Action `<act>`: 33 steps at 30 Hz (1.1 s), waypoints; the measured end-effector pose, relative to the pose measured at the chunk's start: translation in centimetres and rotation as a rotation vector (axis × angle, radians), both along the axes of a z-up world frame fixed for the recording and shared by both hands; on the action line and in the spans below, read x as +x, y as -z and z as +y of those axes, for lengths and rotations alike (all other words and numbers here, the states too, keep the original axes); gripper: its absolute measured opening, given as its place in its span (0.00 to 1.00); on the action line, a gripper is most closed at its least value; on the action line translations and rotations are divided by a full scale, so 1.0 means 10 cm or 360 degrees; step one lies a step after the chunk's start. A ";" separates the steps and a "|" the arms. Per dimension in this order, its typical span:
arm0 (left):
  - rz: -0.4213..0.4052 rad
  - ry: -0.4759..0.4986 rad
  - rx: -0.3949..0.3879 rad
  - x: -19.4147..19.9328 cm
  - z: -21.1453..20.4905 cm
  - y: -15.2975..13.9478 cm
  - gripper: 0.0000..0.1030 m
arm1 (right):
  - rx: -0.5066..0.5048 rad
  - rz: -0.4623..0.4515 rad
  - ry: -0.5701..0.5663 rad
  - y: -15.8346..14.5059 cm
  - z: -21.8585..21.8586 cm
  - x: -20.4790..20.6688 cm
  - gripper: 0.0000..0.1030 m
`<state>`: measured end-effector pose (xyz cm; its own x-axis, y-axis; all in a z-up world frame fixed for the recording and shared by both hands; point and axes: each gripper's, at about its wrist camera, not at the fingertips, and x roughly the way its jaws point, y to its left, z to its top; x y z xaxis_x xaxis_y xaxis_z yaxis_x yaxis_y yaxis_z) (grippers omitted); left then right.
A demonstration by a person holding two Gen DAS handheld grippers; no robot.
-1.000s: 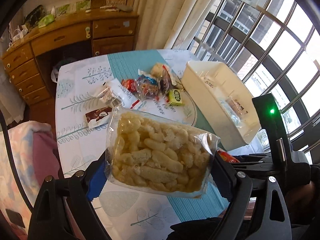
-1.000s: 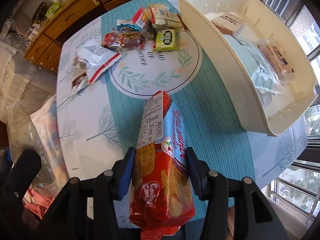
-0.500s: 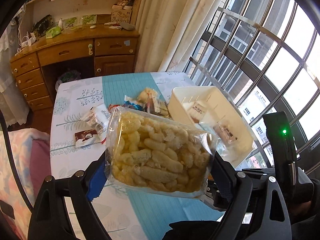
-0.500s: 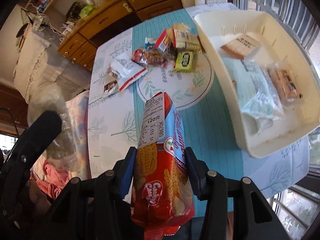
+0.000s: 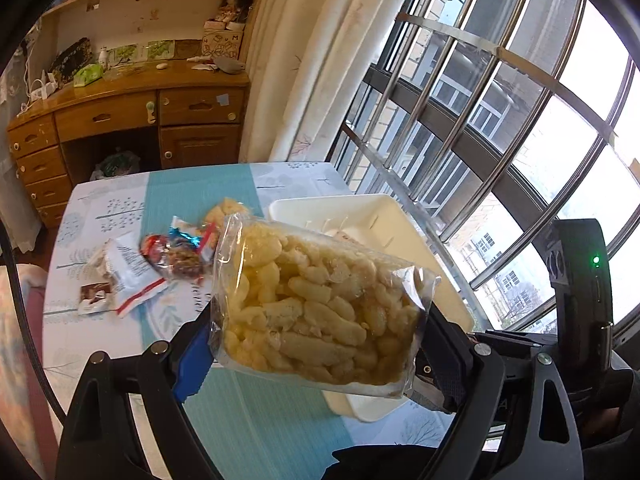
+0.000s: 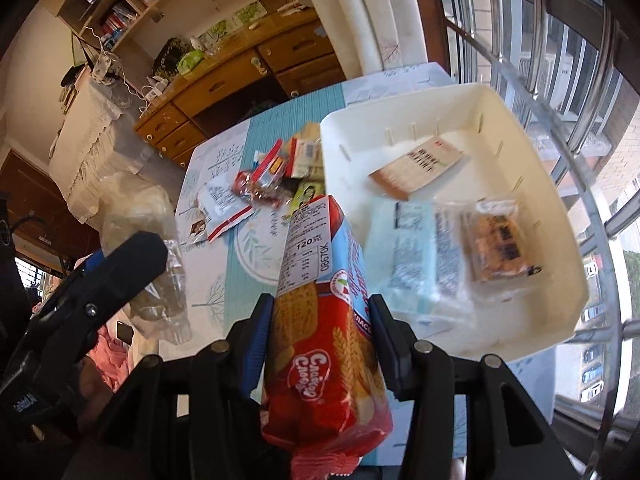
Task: Organize snacks
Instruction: 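Lower both snacks into the white tray and open both tools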
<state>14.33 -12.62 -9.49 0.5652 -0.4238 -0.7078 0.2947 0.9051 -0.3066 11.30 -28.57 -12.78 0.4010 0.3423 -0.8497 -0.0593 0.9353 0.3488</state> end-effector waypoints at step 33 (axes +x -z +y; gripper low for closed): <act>0.0185 0.0095 -0.0058 0.29 -0.83 0.29 0.98 | -0.0135 -0.0450 0.0133 -0.25 -0.77 0.32 0.51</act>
<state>17.19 -20.90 -12.38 0.4533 -0.4808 -0.7506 0.3082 0.8747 -0.3741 14.48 -36.26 -10.31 0.6496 0.2311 -0.7243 -0.0649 0.9661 0.2500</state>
